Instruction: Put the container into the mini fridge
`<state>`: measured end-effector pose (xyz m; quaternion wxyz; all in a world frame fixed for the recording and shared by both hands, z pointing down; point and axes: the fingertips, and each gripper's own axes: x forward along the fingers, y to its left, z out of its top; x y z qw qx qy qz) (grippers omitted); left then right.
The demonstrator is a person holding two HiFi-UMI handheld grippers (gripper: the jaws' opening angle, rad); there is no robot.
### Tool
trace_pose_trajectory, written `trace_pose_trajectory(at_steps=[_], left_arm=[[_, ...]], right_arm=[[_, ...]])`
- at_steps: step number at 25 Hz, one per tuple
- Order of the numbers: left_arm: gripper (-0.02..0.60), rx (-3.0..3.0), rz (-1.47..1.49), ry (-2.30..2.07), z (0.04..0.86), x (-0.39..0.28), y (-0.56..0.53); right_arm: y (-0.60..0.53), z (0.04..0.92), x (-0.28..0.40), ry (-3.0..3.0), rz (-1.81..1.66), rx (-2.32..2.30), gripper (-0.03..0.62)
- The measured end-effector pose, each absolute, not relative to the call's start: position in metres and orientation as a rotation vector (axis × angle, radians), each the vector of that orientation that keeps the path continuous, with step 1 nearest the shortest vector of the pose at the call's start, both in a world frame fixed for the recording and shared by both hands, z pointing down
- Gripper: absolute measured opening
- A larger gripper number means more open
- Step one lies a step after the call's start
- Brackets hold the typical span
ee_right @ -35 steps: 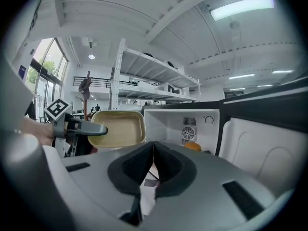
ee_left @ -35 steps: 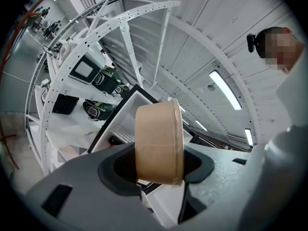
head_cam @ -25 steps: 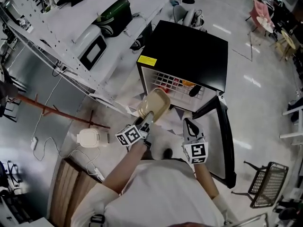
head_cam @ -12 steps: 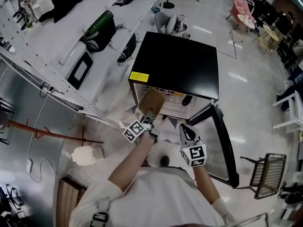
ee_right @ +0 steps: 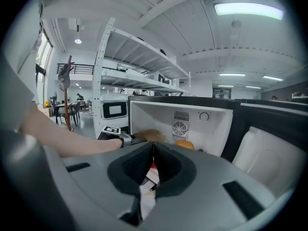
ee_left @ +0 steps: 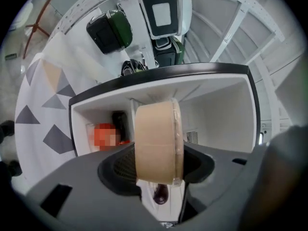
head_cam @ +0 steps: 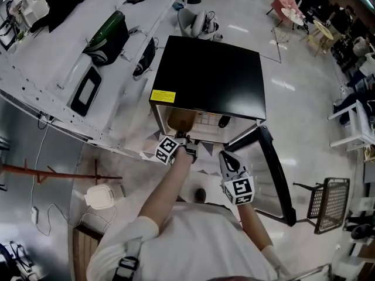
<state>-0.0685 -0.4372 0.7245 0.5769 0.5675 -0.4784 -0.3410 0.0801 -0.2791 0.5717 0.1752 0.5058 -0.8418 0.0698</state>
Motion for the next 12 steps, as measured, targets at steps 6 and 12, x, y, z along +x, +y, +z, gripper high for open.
trace_pose_trajectory(at_steps=[6,12], left_arm=[[0.206,1.264,-0.844,-1.114,0.743,-0.062,-0.453],[0.251,1.322,-0.851,-1.095,0.737,-0.057,-0.459]], right_arm=[[-0.277,0.57,0.085,-2.36,0.188,1.444,0.008],[-0.279,0.572,0.086,-2.357,0.195,1.436,0.008]])
